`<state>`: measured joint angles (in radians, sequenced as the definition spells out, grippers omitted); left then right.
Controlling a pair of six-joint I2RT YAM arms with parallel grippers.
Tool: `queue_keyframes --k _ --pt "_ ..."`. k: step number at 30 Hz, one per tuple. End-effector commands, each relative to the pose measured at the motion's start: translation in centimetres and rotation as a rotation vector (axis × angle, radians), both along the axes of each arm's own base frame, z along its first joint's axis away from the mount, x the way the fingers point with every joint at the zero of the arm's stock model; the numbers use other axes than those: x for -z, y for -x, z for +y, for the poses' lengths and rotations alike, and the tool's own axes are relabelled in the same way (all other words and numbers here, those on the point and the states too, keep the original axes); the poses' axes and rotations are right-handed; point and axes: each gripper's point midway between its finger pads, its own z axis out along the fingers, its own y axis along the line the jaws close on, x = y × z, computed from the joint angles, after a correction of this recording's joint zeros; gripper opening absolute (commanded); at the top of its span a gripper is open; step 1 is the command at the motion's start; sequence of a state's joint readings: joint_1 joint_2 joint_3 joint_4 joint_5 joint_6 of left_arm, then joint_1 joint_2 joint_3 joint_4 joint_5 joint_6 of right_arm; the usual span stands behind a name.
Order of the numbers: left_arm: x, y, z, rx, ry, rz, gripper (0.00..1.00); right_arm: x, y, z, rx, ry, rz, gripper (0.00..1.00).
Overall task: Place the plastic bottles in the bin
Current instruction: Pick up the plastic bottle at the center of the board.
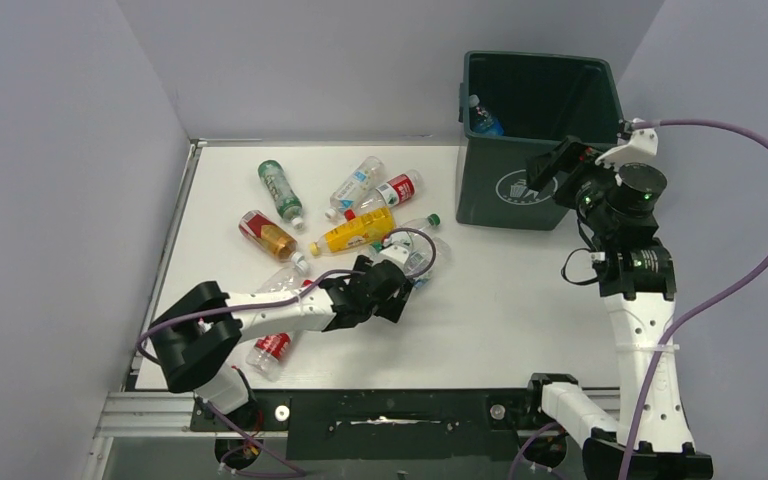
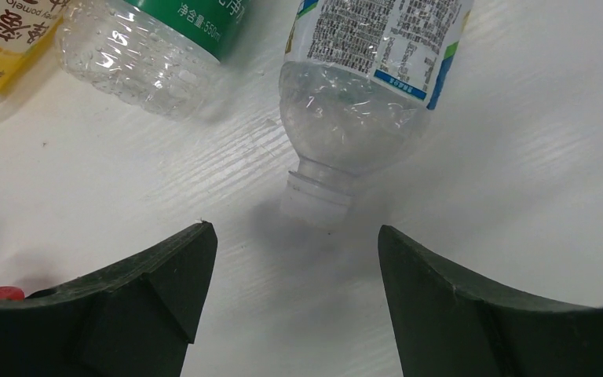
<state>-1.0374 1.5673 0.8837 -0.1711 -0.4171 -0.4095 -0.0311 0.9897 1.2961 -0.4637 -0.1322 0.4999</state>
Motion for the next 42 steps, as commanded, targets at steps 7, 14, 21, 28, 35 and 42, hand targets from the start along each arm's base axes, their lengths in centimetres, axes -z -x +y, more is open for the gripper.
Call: queue_keyframes --k 7,14,21,28,35,42 --pt "-0.7 -2.8 -1.8 0.009 -0.003 -0.099 0.68 1.0 1.6 1.2 -0.05 -0.024 -0.002 0.99" --pt "0.1 -3.1 -2.5 0.04 -0.007 -0.103 0.58 2.5 2.0 1.3 -0.057 -0.025 0.028 0.99" --pt "0.6 -3.2 -3.0 0.054 -0.012 -0.094 0.46 3.8 2.2 1.4 -0.061 -0.026 0.054 0.99" --pt "1.1 -3.4 -3.0 0.057 -0.003 -0.09 0.39 5.6 2.5 1.8 -0.077 -0.035 0.091 0.98" --pt "0.9 -3.0 -2.8 0.058 0.013 -0.081 0.31 7.0 3.0 2.1 -0.087 -0.043 0.118 0.98" --pt "-1.6 -1.7 -2.1 0.058 0.094 -0.074 0.28 9.2 4.0 3.8 -0.135 -0.076 0.161 0.98"
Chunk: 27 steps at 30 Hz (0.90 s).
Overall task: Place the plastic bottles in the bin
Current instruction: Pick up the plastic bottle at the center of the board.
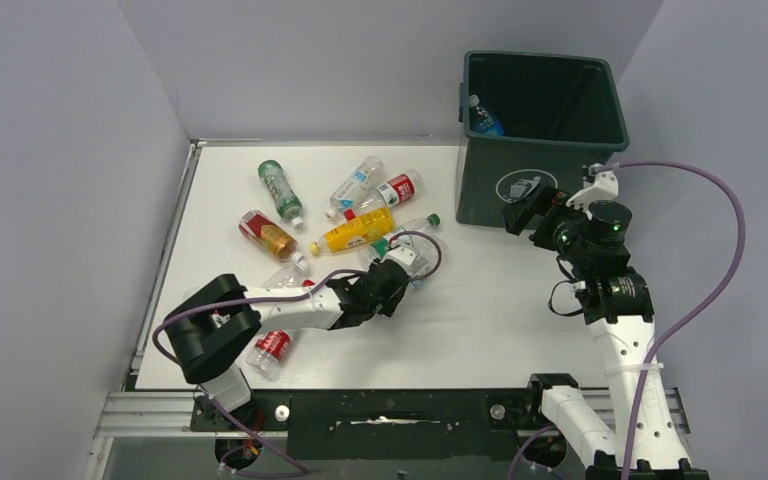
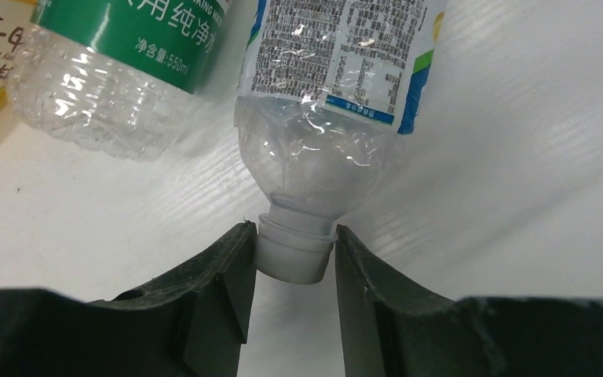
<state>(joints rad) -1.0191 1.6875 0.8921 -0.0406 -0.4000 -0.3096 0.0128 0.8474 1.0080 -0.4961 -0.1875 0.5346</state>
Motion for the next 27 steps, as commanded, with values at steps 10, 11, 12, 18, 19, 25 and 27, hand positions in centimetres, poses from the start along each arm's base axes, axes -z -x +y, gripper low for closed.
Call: queue_keyframes --k 10,11,12,18,19,25,27 --pt "-9.4 1.8 0.2 0.017 0.264 -0.06 0.28 1.1 1.0 4.0 -0.127 -0.123 0.003 0.98" --pt "-10.0 2.0 0.3 0.019 0.276 -0.064 0.28 1.1 1.0 4.3 -0.136 -0.136 0.003 0.98" --pt "-10.5 2.0 0.4 0.019 0.287 -0.07 0.28 1.2 1.0 4.6 -0.146 -0.151 0.006 0.98" --pt "-13.1 2.8 1.0 0.023 0.351 -0.088 0.28 1.6 0.8 6.2 -0.202 -0.228 0.012 0.99" --pt "-13.6 2.9 1.1 0.024 0.362 -0.092 0.28 1.9 0.7 6.3 -0.204 -0.231 0.018 0.99" --pt "-14.6 3.4 1.8 0.02 0.382 -0.094 0.27 3.1 0.6 7.1 -0.22 -0.254 0.048 0.99" --pt "-15.1 3.6 2.0 0.019 0.399 -0.097 0.27 3.3 0.6 7.4 -0.228 -0.258 0.054 0.99"
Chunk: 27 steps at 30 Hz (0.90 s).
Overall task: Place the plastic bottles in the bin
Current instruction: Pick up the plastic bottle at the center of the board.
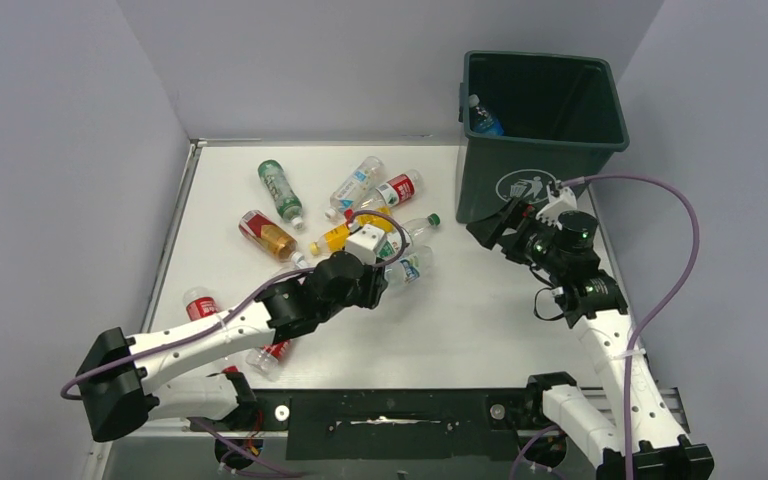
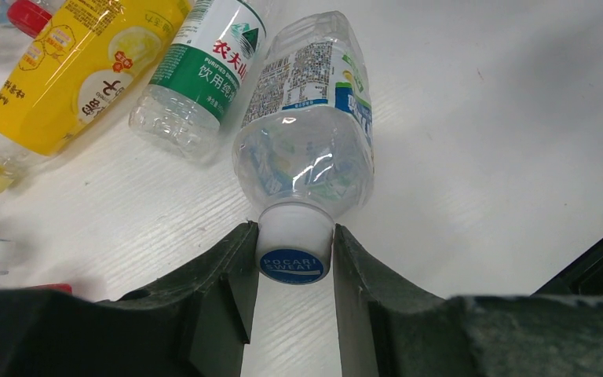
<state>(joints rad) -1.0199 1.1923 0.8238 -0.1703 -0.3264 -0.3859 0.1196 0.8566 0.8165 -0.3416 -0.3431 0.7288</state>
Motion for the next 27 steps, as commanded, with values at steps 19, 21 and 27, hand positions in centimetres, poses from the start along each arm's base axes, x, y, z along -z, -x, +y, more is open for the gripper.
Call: queue_keyframes --k 19,21,27 --pt "-10.3 1.8 2.6 0.002 0.27 -0.158 0.26 0.5 -0.8 6.1 -0.125 -0.4 0.165 0.98" --pt "-10.6 1.7 2.9 -0.001 0.265 -0.179 0.26 0.3 -0.9 6.6 -0.132 -0.452 0.198 0.98" --pt "-12.4 1.5 3.5 -0.004 0.279 -0.249 0.25 -0.9 -1.4 7.8 -0.166 -0.596 0.208 0.98"
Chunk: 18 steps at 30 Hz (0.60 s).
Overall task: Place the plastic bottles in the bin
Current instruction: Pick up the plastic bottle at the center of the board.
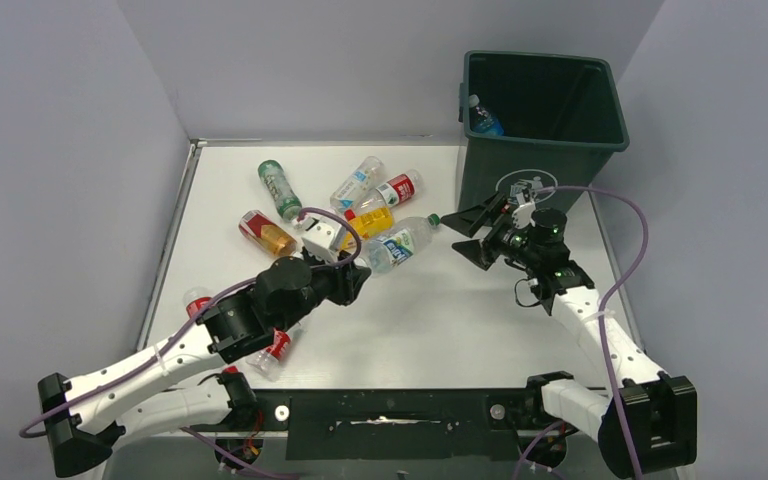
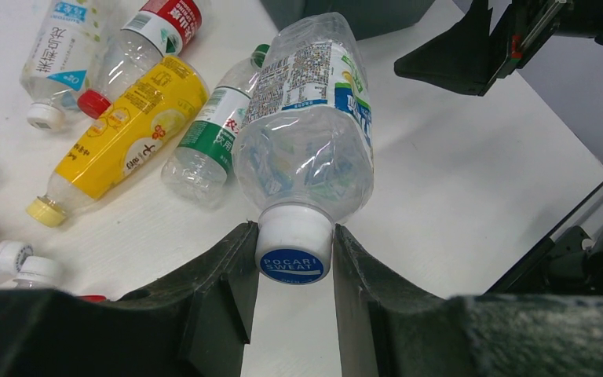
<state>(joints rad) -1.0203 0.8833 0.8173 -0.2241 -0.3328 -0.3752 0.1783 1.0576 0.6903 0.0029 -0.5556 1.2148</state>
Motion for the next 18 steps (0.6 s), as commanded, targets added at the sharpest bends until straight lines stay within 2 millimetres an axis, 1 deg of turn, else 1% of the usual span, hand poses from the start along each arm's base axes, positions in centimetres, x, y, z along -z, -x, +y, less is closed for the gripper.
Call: queue_keyframes --k 1,2,3,7,10,14,18 --pt "-4.3 -0.5 0.2 -0.01 0.086 -0.125 0.25 -3.5 -0.2 1.6 -0.041 -0.179 -0.062 0.98" --pt "-4.9 -0.5 0.3 -0.009 0.094 -0.141 0.25 -4.0 -0.3 1.8 -0.044 -0.204 -0.077 0.98" --pt "-5.4 -0.5 0.3 -0.009 0.1 -0.156 0.25 -4.0 -0.4 1.9 -0.048 -0.223 -0.074 0.98" --pt "-6.5 -0.9 0.3 -0.012 0.083 -0.191 0.25 -4.2 -0.9 2.7 -0.06 -0.266 -0.049 0.98" --pt "-6.7 -1.0 0.1 -0.006 0.06 -0.207 0.24 -4.7 -1.1 3.2 -0.069 -0.308 -0.044 0.98" --pt "-6.5 -1.3 0.1 -0.013 0.011 -0.224 0.24 -5.2 -1.3 3.9 -0.085 -0.368 -0.026 0.98" --pt "-6.5 -1.5 0.3 -0.023 -0.029 -0.241 0.24 -5.3 -1.6 4.6 -0.102 -0.377 -0.014 0.98"
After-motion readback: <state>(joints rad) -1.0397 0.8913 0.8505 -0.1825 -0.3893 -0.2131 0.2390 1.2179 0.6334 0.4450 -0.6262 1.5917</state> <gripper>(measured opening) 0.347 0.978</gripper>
